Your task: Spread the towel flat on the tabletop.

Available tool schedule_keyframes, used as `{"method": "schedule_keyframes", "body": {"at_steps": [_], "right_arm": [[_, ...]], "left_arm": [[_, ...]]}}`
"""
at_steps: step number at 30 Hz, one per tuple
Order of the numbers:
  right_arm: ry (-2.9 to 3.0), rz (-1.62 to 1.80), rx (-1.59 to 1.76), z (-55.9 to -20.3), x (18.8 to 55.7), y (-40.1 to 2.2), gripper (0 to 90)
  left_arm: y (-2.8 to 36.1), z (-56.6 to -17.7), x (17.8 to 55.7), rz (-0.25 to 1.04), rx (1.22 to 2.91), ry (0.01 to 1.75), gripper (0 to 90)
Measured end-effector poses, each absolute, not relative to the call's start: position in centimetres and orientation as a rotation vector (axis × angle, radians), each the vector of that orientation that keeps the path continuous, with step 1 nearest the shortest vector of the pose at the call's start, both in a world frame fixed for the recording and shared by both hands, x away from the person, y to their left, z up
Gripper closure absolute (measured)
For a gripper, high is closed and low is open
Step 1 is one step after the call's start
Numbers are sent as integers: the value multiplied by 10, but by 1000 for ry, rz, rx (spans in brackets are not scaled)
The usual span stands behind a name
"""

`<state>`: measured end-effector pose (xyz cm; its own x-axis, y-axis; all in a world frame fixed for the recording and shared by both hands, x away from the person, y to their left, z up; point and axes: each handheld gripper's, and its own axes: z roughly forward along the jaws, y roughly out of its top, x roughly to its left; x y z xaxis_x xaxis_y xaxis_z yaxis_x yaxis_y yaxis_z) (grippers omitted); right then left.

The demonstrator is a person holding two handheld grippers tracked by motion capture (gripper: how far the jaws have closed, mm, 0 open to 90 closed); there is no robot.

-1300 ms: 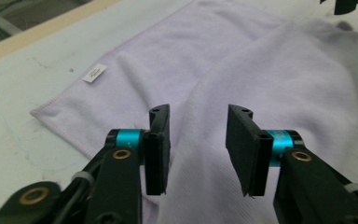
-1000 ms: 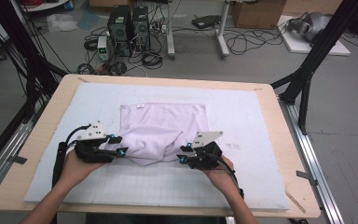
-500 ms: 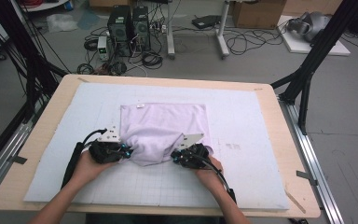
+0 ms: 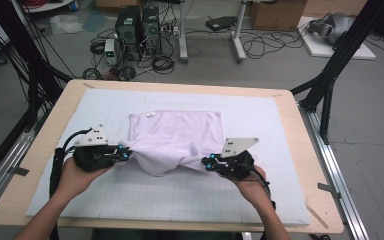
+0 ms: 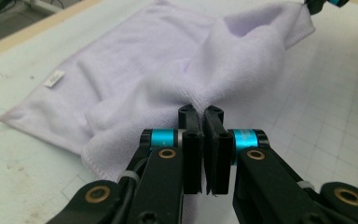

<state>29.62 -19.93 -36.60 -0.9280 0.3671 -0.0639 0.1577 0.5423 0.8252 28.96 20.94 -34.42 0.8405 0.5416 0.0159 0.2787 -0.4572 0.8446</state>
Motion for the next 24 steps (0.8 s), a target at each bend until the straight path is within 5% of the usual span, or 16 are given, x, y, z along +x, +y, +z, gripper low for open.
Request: {"method": "schedule_keyframes", "body": {"at_steps": [7,17,24], "right_arm": [[2514,1283,445,-345,290,-227,874],[2538,1159,713,-390,363,-233,873],[2539,1152,741,-397,371,-231,794]], "left_arm": [[204,-337,285,362,2073,571,862],[198,-390,358,372,2168,806,863],[199,-392,359,351,2157,800,769]]}}
